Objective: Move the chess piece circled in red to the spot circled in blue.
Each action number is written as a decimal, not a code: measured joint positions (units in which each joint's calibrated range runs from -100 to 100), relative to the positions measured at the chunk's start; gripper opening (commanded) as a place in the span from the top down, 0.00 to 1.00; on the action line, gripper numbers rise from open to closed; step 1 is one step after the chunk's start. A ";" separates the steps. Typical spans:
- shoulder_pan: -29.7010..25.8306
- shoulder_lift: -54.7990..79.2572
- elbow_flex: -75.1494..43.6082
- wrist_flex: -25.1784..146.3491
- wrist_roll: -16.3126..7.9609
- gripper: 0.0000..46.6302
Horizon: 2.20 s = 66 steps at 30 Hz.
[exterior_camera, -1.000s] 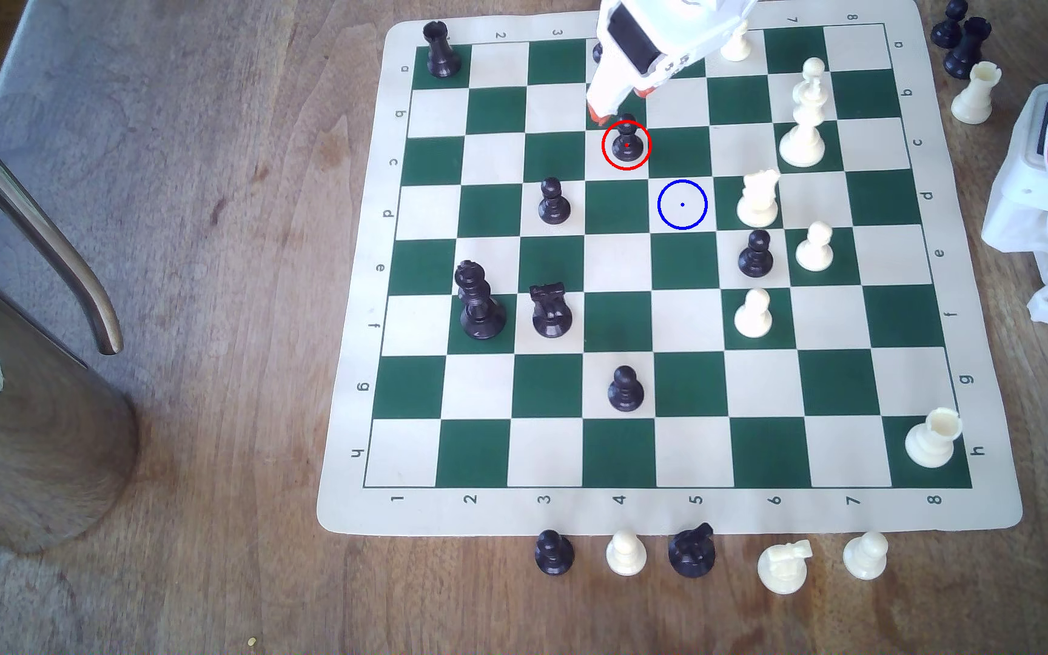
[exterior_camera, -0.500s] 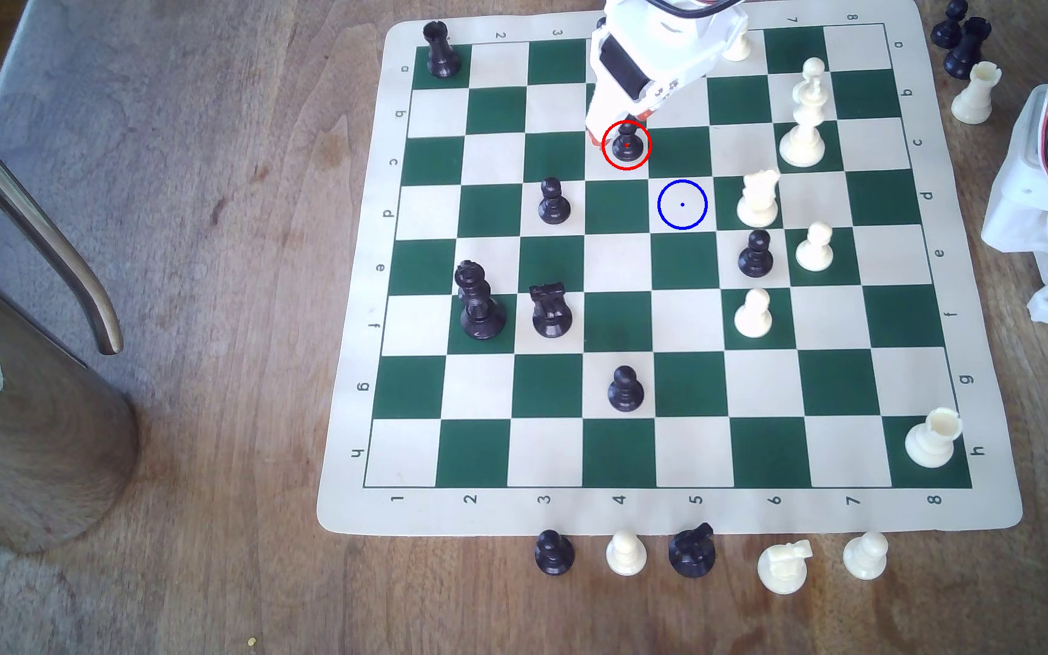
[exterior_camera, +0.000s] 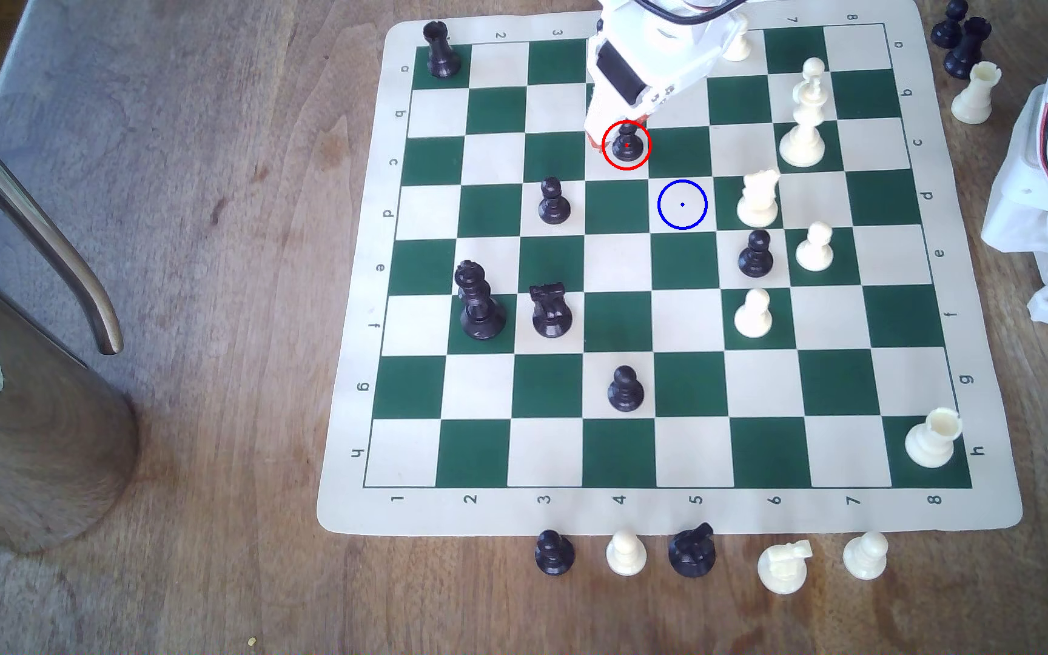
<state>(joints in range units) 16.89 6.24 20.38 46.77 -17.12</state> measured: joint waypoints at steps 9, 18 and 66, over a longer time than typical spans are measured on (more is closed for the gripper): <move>0.74 0.42 0.00 0.00 0.39 0.85; 0.74 0.42 0.00 0.00 0.49 0.99; -10.18 -32.43 32.35 -4.78 -1.32 0.99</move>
<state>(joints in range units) 6.71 -26.18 52.73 41.99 -18.44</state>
